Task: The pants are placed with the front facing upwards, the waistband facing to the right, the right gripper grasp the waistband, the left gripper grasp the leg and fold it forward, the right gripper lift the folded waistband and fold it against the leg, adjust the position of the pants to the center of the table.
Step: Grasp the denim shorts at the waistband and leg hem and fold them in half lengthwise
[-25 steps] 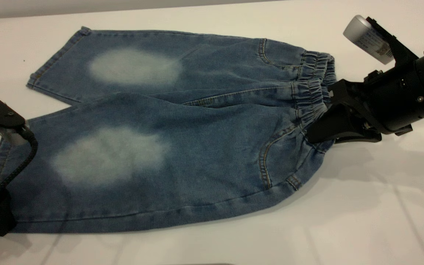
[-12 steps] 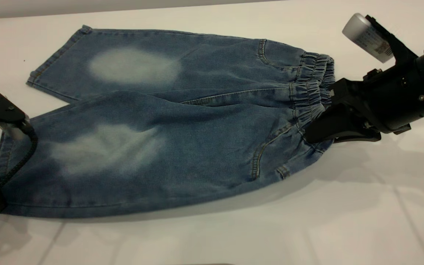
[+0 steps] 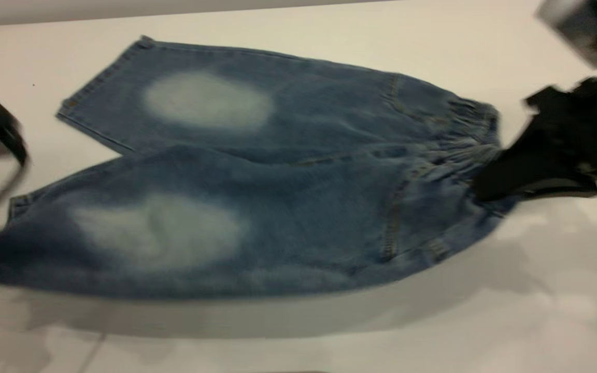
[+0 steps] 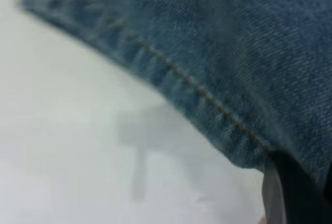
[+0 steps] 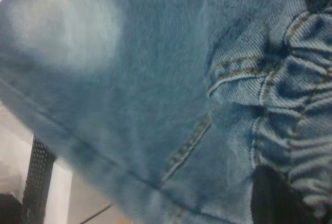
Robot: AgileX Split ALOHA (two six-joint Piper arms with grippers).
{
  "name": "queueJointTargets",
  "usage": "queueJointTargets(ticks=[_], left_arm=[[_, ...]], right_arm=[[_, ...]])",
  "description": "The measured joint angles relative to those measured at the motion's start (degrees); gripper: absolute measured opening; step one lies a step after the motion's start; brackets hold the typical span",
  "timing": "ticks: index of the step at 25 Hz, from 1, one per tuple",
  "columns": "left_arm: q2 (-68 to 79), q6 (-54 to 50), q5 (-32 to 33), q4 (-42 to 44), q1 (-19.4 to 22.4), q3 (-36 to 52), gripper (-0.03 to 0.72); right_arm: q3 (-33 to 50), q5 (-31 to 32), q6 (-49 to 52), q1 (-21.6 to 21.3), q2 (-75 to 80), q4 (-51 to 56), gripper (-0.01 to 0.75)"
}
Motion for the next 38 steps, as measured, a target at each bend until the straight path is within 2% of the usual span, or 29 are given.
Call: queueJointTargets(ticks=[5, 11, 18, 28, 38], left_arm=[[-14.5, -0.3, 7.9, -0.2, 0.0, 0.2, 0.026], [-20.6, -9.0, 5.7, 6.7, 0.0, -3.9, 0.026], [-6.1, -14.5, 0.8, 15.6, -0.2, -16.2, 0.026], [19.8, -14.7, -4.0, 16.8, -0.4, -37.6, 0.027], [33.9, -18.0, -4.9, 16.9, -3.2, -50.2, 0.037]], right_arm=[[6.1, 0.7, 4.8, -1.7, -6.9, -2.5, 0.039], [5.8, 1.8, 14.7, -1.7, -8.6, -2.6, 0.039], [-0.5, 1.5, 25.1, -1.7, -5.8, 0.6, 0.039], [-7.8, 0.0, 34.3, -1.7, 6.2, 12.7, 0.041], [-15.2, 0.0, 48.4, -1.7, 13.1, 14.0, 0.048]])
